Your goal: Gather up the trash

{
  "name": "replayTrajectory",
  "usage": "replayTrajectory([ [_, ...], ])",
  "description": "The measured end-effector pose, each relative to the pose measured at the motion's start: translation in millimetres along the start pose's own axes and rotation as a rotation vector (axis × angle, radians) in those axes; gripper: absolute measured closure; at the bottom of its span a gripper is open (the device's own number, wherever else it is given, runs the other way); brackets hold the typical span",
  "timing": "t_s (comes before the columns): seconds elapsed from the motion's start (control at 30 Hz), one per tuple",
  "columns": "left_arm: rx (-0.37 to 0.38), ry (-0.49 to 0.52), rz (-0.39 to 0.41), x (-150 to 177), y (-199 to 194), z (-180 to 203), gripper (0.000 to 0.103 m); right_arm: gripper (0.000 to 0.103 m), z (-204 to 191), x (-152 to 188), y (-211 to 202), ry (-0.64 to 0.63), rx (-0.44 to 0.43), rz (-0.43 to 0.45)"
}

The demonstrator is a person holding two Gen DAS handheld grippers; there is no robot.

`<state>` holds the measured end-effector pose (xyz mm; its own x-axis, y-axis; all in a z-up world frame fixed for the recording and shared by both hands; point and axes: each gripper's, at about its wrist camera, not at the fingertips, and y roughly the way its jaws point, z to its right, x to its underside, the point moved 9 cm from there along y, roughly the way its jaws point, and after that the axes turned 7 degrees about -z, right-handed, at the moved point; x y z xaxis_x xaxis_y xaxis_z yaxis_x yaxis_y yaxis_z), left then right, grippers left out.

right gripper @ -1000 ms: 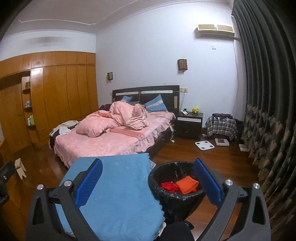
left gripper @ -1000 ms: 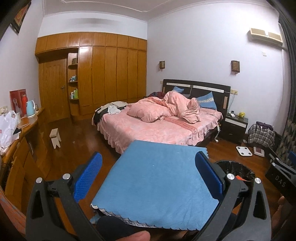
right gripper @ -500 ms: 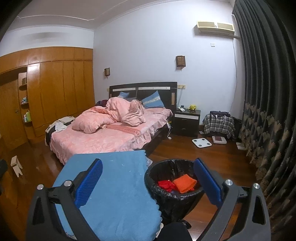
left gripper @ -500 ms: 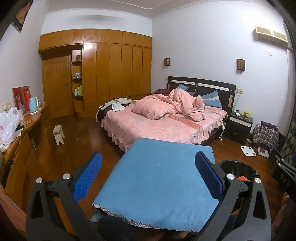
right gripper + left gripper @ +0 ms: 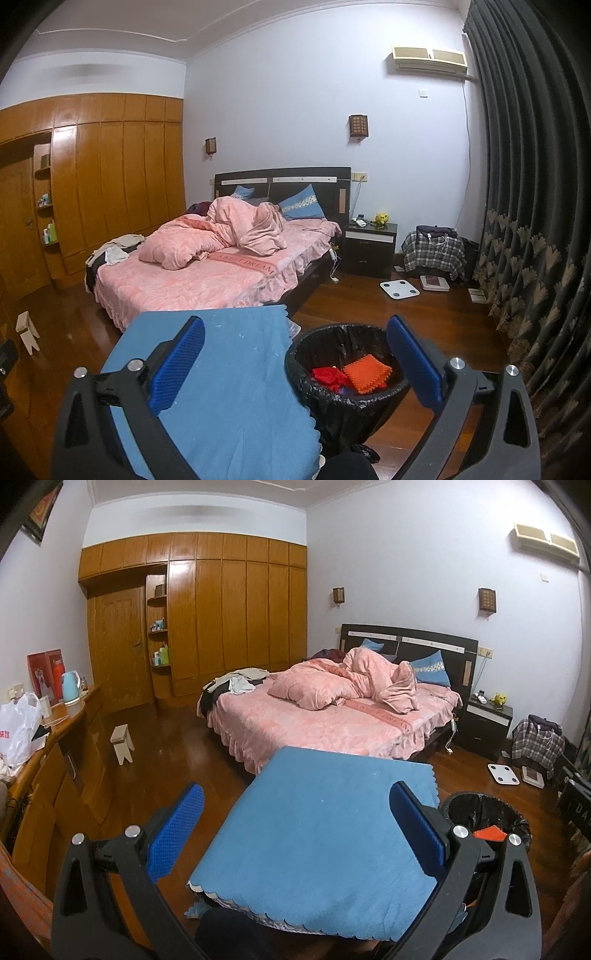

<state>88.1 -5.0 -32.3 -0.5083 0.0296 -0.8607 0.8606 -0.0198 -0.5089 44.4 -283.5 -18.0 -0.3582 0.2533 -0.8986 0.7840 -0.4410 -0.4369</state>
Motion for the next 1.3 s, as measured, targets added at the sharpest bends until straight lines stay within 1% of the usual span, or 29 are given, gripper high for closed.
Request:
replayTrajectory([
  [0.63, -0.002, -0.002, -0.003, -2.4, 3.0, -2.0, 0.005, 0.006, -0.6, -3.9, 3.8, -0.002, 0.003, -0.001],
  [1.3, -0.005, -0.004, -0.006, 2.6, 5.6, -7.4, 0.005, 0.006, -1.6, -5.4, 5.9, -0.003, 0.004, -0.003],
])
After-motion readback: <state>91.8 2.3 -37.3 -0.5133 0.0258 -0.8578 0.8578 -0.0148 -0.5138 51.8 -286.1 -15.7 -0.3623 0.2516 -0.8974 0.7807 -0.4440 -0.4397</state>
